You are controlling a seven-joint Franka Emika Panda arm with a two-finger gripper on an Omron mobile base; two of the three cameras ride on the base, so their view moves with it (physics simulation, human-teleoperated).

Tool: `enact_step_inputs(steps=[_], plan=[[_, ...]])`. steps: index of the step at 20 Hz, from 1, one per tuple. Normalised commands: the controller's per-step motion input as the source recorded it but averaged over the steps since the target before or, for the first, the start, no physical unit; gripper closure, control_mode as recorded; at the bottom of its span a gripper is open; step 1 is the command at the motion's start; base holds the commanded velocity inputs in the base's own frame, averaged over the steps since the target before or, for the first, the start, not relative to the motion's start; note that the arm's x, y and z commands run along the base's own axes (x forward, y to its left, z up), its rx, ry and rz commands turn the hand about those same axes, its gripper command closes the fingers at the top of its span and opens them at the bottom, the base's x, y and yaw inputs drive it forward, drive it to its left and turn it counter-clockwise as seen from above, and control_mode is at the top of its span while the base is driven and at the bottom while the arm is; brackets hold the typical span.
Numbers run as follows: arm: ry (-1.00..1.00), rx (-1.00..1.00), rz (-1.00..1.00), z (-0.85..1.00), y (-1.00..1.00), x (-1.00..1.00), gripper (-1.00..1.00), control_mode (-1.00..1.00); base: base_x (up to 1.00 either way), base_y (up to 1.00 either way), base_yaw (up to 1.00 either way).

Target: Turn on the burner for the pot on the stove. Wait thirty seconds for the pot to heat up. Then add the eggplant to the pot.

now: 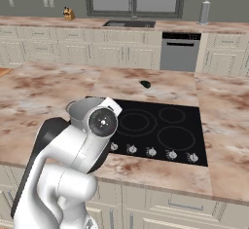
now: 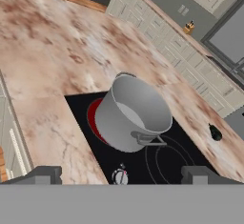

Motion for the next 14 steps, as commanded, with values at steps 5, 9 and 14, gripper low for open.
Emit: enact_step_inputs(steps=[5, 9, 14], plan=[[0.00, 0.00, 0.00, 0.00, 0.00, 0.00, -1.00, -1.00, 0.00, 0.00, 0.00], [0.00, 0.00, 0.00, 0.00, 0.00, 0.00, -1.00, -1.00, 0.00, 0.00, 0.00], [0.00, 0.00, 0.00, 0.00, 0.00, 0.00, -1.00, -1.00, 0.00, 0.00, 0.00]])
